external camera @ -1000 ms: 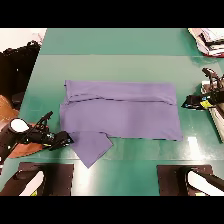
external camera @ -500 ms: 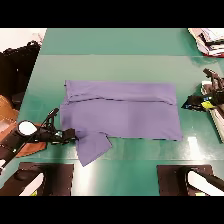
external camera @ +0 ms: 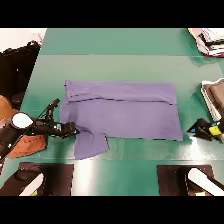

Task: Fold the shirts.

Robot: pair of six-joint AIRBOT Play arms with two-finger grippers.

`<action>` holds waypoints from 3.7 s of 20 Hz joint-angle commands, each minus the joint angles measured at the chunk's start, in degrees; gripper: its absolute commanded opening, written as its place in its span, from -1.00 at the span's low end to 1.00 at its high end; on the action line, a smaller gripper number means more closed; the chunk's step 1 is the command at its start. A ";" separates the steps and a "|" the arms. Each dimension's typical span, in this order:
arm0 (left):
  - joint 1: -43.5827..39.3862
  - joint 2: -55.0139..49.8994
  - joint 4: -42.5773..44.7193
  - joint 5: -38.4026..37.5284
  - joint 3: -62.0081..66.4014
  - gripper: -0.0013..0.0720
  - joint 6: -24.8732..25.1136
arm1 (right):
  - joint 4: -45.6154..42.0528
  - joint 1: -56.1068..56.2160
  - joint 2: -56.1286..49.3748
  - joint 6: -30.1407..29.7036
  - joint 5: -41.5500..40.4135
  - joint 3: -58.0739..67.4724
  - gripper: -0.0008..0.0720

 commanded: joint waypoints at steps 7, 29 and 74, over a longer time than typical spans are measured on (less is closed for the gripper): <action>-0.02 0.04 0.22 1.33 0.52 -0.90 0.33 | 7.45 6.19 -4.81 -3.26 -7.82 -6.38 -0.21; 0.00 -5.62 15.61 -3.41 23.28 -0.90 0.70 | -2.99 15.96 3.32 -2.58 -1.46 17.70 -0.94; -25.49 -61.66 4.31 11.93 67.54 -0.90 -0.42 | 31.58 26.47 -20.98 -5.11 -0.74 53.68 -0.94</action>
